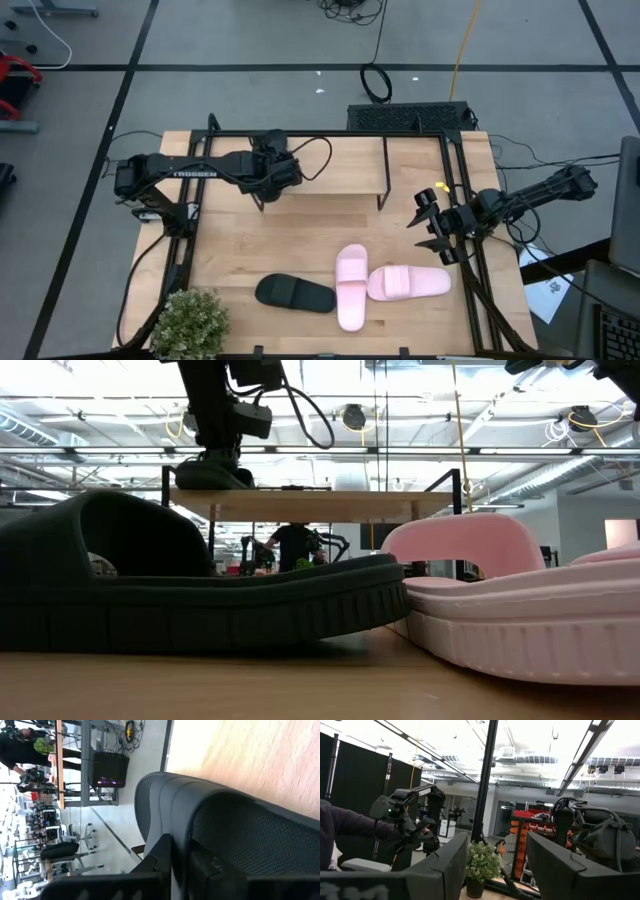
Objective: Pick and place slides into the shelf
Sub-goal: Put the left black slide on the shelf
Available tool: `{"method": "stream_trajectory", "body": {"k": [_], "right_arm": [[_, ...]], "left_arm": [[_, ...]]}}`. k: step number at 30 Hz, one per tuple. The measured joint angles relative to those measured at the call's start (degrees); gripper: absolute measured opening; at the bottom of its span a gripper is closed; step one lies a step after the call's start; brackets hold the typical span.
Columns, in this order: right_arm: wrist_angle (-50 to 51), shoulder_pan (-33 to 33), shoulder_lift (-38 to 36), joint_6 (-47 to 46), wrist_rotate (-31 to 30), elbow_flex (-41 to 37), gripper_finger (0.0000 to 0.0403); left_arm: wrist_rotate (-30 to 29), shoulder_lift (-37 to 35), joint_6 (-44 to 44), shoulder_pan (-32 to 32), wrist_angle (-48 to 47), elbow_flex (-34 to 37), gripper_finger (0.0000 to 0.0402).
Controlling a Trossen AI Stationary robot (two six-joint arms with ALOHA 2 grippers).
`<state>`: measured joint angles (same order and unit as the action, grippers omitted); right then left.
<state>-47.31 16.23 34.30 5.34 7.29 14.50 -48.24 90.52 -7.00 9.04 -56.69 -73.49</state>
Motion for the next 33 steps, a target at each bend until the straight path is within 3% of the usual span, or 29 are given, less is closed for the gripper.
{"method": "stream_trajectory", "body": {"k": [33], "right_arm": [[0.02,0.00,0.02,0.02,0.00,-0.02,0.0192]], "left_arm": [[1.94,0.09,1.55,-0.02,-0.20,0.07,0.0168]]}}
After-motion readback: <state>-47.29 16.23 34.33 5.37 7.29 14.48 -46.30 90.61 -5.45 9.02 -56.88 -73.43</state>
